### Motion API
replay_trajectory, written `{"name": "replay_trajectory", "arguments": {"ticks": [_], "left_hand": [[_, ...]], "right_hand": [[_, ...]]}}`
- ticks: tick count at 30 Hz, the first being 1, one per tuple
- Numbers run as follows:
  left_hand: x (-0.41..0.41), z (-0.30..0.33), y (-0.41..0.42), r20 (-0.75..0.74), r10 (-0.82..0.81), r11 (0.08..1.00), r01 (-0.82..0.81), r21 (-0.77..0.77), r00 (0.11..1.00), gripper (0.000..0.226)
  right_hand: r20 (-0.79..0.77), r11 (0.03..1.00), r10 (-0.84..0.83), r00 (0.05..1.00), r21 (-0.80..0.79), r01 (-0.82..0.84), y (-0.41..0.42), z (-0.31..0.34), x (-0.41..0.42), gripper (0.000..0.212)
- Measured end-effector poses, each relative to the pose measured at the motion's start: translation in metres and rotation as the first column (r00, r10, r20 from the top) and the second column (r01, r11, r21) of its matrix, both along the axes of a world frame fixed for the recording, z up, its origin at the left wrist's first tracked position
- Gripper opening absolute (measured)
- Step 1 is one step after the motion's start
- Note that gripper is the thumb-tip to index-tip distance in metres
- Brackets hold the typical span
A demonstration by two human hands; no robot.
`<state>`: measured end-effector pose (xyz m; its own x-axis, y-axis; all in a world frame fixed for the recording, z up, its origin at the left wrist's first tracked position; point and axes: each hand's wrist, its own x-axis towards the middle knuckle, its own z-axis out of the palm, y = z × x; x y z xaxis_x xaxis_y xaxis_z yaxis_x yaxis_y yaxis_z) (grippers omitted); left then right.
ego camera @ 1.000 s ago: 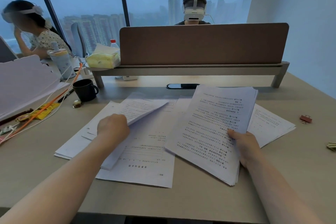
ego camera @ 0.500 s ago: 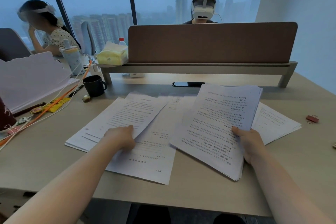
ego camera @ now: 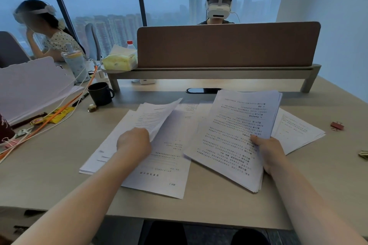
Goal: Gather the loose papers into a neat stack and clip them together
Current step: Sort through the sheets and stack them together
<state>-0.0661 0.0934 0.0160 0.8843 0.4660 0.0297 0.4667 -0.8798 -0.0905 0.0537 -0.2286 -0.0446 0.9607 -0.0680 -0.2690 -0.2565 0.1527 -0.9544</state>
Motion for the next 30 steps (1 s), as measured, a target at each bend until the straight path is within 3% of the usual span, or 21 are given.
{"name": "replay_trajectory", "arguments": {"ticks": [13,19,24,26,30], "left_hand": [[-0.017,-0.023,-0.094,-0.188,-0.112,0.992,0.098,-0.081,0.976,0.031],[-0.021,-0.027,-0.104,-0.156,-0.118,0.981,0.091,-0.171,0.981,0.05],[-0.015,-0.025,-0.1,-0.219,-0.107,0.986,0.076,-0.146,0.97,0.066],[-0.011,-0.026,-0.098,-0.212,-0.104,0.991,0.084,-0.101,0.972,0.062],[-0.004,-0.025,-0.088,-0.125,-0.09,0.99,0.075,-0.12,0.988,0.034]], "right_hand": [[-0.076,0.978,-0.115,0.99,0.165,0.126,-0.006,0.003,-0.002,0.029],[-0.047,0.979,-0.114,0.992,0.164,0.12,-0.006,-0.001,-0.002,0.029],[-0.051,0.981,-0.093,0.994,0.167,0.1,-0.007,-0.001,-0.002,0.03],[-0.047,0.981,-0.093,0.995,0.169,0.099,-0.007,-0.001,-0.002,0.03],[-0.054,0.981,-0.094,0.994,0.164,0.102,-0.006,-0.002,-0.001,0.029]]}}
